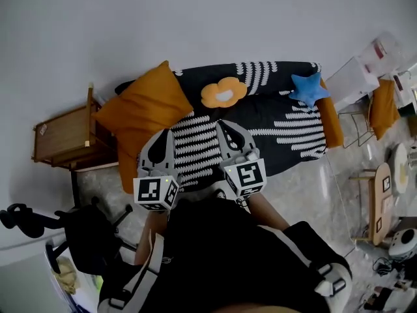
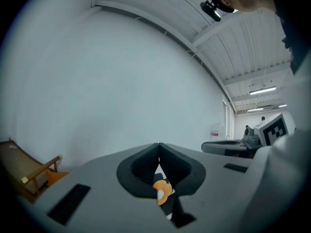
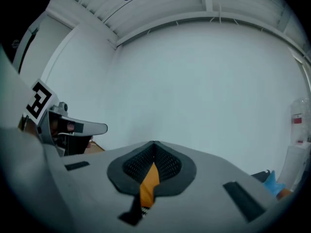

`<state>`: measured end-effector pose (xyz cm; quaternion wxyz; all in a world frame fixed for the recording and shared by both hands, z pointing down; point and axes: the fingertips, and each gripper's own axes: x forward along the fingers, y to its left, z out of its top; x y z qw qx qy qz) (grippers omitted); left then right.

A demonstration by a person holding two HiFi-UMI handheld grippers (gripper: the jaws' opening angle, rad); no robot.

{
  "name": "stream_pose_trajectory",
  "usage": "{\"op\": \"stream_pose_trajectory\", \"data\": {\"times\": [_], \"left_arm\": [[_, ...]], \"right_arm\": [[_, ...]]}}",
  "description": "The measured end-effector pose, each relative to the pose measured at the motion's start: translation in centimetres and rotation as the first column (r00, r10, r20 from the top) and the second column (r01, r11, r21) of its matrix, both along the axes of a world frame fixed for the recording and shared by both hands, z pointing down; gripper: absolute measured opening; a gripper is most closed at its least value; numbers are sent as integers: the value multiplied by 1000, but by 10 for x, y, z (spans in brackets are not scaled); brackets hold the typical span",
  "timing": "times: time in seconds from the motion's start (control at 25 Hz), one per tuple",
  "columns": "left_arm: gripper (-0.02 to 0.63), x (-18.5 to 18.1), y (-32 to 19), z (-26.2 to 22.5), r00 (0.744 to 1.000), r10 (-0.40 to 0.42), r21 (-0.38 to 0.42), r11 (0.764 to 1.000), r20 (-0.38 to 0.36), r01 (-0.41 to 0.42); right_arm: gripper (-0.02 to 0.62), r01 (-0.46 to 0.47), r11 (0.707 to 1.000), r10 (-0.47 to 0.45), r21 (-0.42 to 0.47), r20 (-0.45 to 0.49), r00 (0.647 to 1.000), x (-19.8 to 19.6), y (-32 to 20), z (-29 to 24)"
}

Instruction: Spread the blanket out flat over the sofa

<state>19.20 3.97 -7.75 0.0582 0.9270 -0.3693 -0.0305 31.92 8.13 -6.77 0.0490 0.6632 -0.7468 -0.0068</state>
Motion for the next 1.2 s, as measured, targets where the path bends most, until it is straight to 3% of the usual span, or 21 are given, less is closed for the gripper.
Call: {"op": "stream_pose_trajectory", "data": {"times": [0.12, 0.6, 1.2], "left_arm": [[21, 0, 3, -4, 998, 30, -3, 1000, -49, -30], [21, -10, 9, -12, 998, 49, 46, 998, -29, -48], [21, -16, 14, -18, 997, 73, 85, 994, 1, -73]], "right_arm": [[8, -7, 1000, 7, 20, -20, 1000, -2, 2, -2], [8, -14, 1000, 14, -20, -5, 1000, -17, 5, 0], [8, -35, 999, 36, 14, -51, 998, -23, 8, -4]]}}
